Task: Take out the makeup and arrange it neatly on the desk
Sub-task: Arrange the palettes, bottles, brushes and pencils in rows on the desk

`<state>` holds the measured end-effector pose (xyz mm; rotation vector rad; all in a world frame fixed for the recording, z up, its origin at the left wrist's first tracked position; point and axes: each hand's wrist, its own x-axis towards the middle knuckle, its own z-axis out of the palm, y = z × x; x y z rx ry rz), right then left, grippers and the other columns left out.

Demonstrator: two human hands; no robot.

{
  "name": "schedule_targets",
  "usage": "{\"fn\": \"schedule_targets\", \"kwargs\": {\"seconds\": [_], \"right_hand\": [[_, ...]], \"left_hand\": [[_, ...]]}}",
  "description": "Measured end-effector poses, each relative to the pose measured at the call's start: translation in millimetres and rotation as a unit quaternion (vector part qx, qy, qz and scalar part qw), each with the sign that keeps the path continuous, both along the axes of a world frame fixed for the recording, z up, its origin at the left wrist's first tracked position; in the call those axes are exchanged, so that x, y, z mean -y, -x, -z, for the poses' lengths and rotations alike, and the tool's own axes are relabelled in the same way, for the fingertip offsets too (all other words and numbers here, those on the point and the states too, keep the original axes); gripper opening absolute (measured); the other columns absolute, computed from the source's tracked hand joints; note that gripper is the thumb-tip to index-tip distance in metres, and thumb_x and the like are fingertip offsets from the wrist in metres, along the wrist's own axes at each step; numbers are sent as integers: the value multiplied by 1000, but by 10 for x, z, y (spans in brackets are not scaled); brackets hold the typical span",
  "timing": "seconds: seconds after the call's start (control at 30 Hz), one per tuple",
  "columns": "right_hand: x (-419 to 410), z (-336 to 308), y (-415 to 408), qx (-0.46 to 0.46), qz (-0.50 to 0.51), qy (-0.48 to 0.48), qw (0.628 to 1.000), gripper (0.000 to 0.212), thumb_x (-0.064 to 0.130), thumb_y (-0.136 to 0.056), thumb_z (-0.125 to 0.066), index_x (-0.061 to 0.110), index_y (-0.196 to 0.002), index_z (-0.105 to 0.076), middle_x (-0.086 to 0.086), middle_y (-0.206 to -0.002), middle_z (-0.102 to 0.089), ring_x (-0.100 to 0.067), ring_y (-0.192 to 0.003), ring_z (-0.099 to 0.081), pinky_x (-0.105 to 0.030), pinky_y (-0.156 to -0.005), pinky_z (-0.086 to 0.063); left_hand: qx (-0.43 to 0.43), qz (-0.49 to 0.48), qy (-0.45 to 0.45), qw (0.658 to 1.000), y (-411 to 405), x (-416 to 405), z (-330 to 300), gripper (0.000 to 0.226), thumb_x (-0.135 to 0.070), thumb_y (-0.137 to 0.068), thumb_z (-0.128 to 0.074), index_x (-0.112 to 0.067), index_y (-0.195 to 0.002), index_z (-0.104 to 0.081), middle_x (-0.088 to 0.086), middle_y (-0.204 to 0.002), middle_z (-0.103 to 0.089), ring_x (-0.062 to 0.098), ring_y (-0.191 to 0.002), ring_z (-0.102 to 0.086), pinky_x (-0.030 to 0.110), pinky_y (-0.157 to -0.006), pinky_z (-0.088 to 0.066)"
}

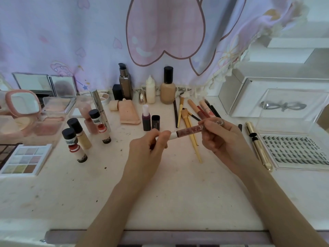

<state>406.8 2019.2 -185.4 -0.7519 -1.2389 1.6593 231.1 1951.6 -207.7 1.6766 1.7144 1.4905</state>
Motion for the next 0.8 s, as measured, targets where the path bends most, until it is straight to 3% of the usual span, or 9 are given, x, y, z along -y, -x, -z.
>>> {"fn": "schedule_targets", "kwargs": {"seconds": [0.03, 0.1, 0.2, 0.3, 0.4, 0.47, 0.57, 0.63, 0.8], "right_hand": [[-2, -3, 0, -4, -1, 1, 1000, 13, 19, -75, -61, 14, -72, -73, -2, -54, -53, -10, -43, -40, -19, -42, -30], [-11, -1, -3, -9, 3, 9, 1000, 13, 17, -74, -61, 15, -73, -73, -3, -56, -55, -10, -45, -44, -18, -43, -33], [-21, 4, -17, -11, 6, 17, 1000, 11, 17, -73, -62, 14, -73, -73, -4, -58, -57, -10, -46, -46, -18, -43, -35], [-18, 15, -18, -3, -7, 8, 1000, 11, 15, -74, -61, 13, -75, -72, -4, -60, -58, -11, -49, -49, -19, -45, -37], [-9, 46, -10, 10, -28, -15, 999, 11, 11, -73, -61, 10, -83, -67, -5, -66, -63, -12, -59, -58, -19, -51, -45], [-10, 59, -1, 27, -36, -36, 998, 14, 3, -76, -59, 9, -89, -63, -7, -72, -67, -14, -64, -58, -20, -53, -45], [-22, 54, -9, 33, -36, -34, 998, 14, 5, -76, -59, 8, -89, -63, -10, -73, -68, -14, -62, -57, -20, -52, -44], [-33, 58, -25, 31, -36, -21, 999, 8, 11, -79, -60, 9, -84, -66, -8, -68, -66, -13, -58, -56, -19, -50, -43], [-30, 65, -38, 59, -54, -38, 996, 13, 10, -76, -62, 10, -89, -63, -7, -72, -67, -14, -62, -56, -19, -53, -44]], "left_hand": [[8, -2, -1, 1000, 6, -7, 1, 32, -65, -74, -36, -37, -73, -50, -10, -52, -49, 3, -52, -49, 10, -50, -38], [35, 33, 2, 999, 28, -11, -5, 15, -45, -81, -56, -40, -93, -47, -11, -64, -55, 0, -59, -52, 8, -57, -40], [7, 53, -25, 998, 56, -7, 11, 29, -18, -84, -64, -38, -93, -45, -21, -79, -56, 2, -69, -52, 8, -65, -41], [22, -4, -19, 1000, 31, -8, -31, 9, -33, -86, -52, -35, -77, -50, -11, -63, -53, 1, -59, -47, 8, -55, -38], [67, -69, -5, 995, 43, -30, -35, 34, -51, -80, -40, -24, -67, -55, -9, -52, -50, 3, -50, -42, 13, -46, -34], [112, -63, -7, 992, 54, -32, -60, 37, -57, -77, -42, -24, -71, -57, -8, -51, -51, 5, -49, -42, 18, -47, -34], [207, 65, -34, 975, 77, -6, -108, 24, -41, -79, -53, -29, -99, -53, -3, -62, -54, 5, -51, -46, 17, -47, -39], [195, 114, -54, 973, 113, -2, -101, 27, -29, -82, -52, -25, -108, -54, -3, -69, -56, 5, -55, -48, 15, -51, -42], [223, 60, -51, 972, 138, -9, -113, 19, -34, -81, -51, -20, -88, -61, -6, -57, -52, 4, -50, -42, 15, -47, -38]]}}
